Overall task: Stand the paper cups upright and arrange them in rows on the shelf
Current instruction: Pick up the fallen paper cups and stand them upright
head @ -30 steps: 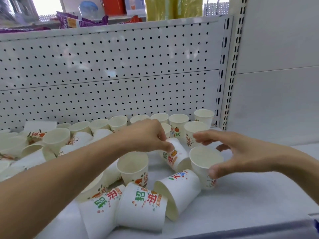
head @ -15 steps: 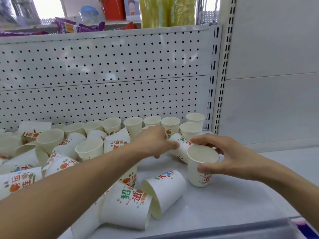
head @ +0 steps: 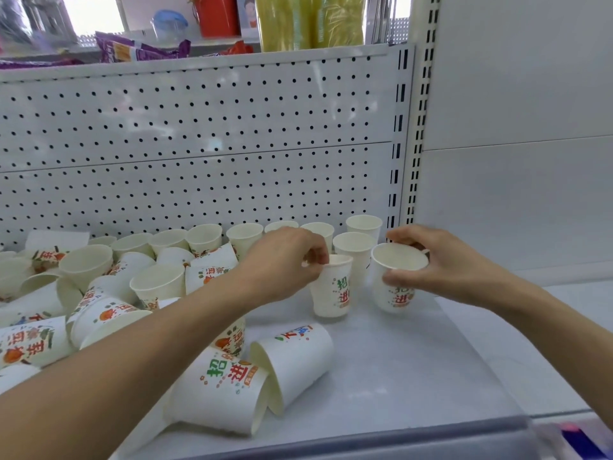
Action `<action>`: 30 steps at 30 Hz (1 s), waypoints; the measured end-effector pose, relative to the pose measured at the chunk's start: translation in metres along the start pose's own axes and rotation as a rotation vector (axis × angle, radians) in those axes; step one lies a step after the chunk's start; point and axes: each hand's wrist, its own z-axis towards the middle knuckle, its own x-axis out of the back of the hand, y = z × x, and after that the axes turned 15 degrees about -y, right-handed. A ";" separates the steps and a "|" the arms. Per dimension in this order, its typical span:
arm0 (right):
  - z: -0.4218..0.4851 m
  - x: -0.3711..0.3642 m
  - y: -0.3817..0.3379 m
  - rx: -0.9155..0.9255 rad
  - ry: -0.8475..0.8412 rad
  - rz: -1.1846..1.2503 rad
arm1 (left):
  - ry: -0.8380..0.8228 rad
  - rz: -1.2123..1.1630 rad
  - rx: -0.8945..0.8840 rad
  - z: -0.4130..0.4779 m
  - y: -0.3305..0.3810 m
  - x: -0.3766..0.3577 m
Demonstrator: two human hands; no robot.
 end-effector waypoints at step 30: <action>-0.027 -0.112 -0.102 0.221 -0.322 -0.439 | -0.209 0.300 -0.152 -0.164 -0.055 0.002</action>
